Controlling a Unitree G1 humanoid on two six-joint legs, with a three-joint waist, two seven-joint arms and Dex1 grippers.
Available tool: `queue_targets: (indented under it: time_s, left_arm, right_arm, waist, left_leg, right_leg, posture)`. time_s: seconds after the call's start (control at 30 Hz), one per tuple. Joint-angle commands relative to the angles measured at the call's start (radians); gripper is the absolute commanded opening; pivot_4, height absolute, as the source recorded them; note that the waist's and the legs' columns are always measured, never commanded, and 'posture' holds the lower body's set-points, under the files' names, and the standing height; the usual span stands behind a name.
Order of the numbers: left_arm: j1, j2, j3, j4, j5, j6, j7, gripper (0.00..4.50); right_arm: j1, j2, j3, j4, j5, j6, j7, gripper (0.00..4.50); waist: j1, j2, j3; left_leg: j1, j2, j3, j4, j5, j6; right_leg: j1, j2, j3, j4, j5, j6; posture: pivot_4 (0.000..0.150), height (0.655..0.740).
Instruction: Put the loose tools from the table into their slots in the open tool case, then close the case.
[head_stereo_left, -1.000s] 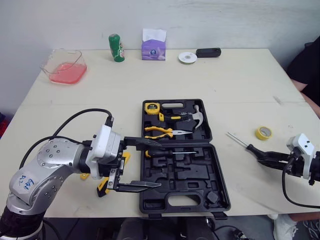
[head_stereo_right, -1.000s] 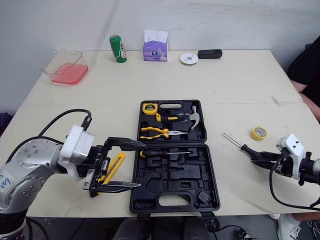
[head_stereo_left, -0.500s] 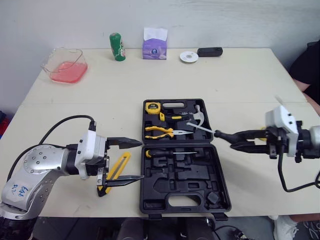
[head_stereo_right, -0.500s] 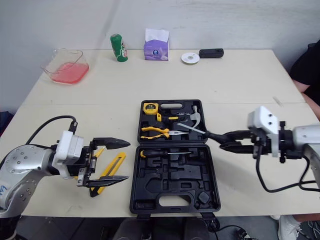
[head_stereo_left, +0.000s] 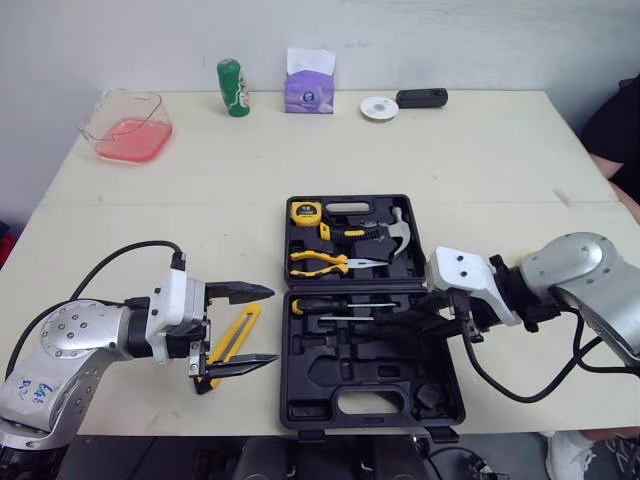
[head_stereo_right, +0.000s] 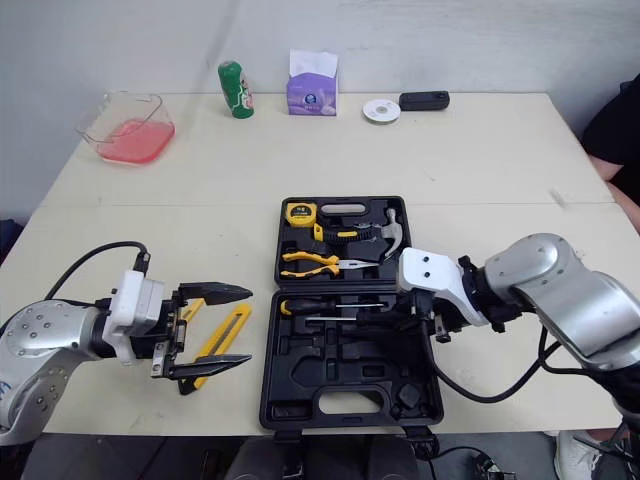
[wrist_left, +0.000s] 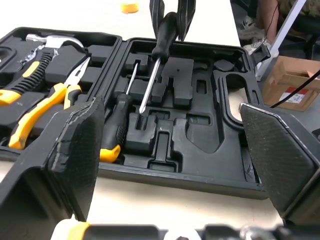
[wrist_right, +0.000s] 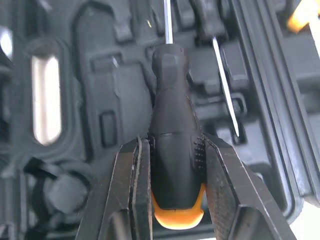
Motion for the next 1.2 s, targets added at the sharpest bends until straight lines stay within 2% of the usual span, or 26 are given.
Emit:
queue_targets:
  time_s: [0.03, 1.17, 1.2]
  left_arm:
    - [0.018, 0.009, 0.028, -0.045, -0.014, 0.005, 0.009, 4.50]
    - [0.042, 0.015, 0.028, -0.044, -0.001, 0.023, 0.019, 4.50]
    - [0.044, 0.014, 0.029, -0.044, -0.001, 0.022, 0.018, 4.50]
  right_arm:
    - [-0.028, -0.007, 0.015, -0.009, -0.058, -0.021, -0.010, 0.99]
    - [-0.035, 0.087, 0.098, 0.021, -0.183, -0.045, 0.012, 0.99]
    - [-0.036, 0.086, 0.099, 0.023, -0.185, -0.053, 0.015, 1.49]
  waist:
    - [-0.001, 0.000, 0.000]
    - [-0.002, 0.000, 0.000]
    - [-0.002, 0.000, 0.000]
  left_leg:
    - [0.000, 0.000, 0.000, 0.000, 0.000, 0.000]
    - [0.002, 0.000, 0.001, 0.001, 0.001, 0.001]
    - [0.002, 0.000, 0.001, 0.001, 0.001, 0.001]
  right_leg:
    - [0.000, 0.003, 0.000, 0.000, 0.000, 0.000]
    - [0.000, 0.004, 0.000, 0.004, 0.000, 0.001]
    - [0.000, 0.004, 0.000, 0.004, 0.000, 0.001]
  posture:
    - [0.150, 0.7400]
    - [0.150, 0.7400]
    - [0.150, 0.7400]
